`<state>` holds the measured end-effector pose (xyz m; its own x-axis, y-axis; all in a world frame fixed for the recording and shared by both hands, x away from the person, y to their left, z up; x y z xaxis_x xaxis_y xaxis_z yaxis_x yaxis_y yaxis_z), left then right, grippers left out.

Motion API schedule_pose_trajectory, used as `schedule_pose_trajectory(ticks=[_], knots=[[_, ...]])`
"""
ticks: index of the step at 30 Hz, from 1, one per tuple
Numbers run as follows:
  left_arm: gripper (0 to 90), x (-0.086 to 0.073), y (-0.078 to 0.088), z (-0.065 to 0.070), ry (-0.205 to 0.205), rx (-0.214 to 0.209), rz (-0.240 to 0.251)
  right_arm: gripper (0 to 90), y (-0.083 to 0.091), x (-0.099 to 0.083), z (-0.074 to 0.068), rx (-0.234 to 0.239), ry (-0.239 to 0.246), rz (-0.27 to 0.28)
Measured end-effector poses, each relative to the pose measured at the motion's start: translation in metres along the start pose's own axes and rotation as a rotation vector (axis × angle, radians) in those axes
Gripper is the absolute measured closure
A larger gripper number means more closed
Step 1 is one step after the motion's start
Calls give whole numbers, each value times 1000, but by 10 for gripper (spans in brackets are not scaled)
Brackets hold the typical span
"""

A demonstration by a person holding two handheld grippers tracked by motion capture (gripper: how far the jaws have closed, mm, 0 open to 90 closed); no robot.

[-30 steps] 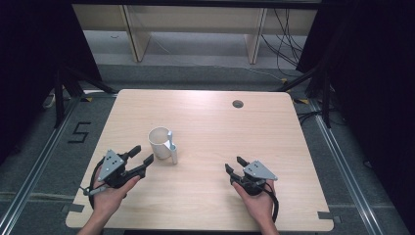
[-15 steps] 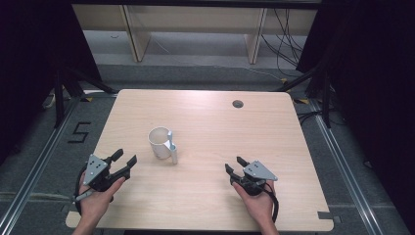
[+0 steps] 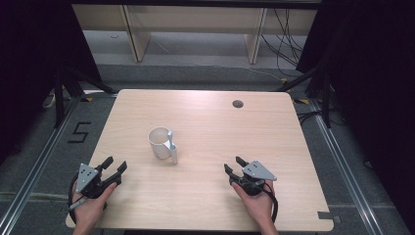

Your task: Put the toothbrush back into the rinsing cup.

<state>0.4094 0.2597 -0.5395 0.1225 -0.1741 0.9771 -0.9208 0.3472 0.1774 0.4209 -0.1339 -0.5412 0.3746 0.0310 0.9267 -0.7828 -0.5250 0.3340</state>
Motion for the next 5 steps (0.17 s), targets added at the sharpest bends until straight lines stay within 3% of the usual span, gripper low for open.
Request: schedule_pose_trajectory(ticks=[2,4,5], knots=[[406,-2,1,2,3,-1,-9,472,0,0,0,3,-18,-1],[407,-1,1,4,-8,-5,0,471,1,3,4,-9,9,11],[408,0,0,5,-14,-2,7,472,1,2,2,3,-14,5]])
Point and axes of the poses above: each handheld gripper's, and its own axes: y roughly backward along the jaws, x roughly out of its top, z roughly to its right, the point moved 9 cm from there along -y, roughly forward along the jaws, and after that the axes turned 12 degrees about -y, right-handed, at the moved point
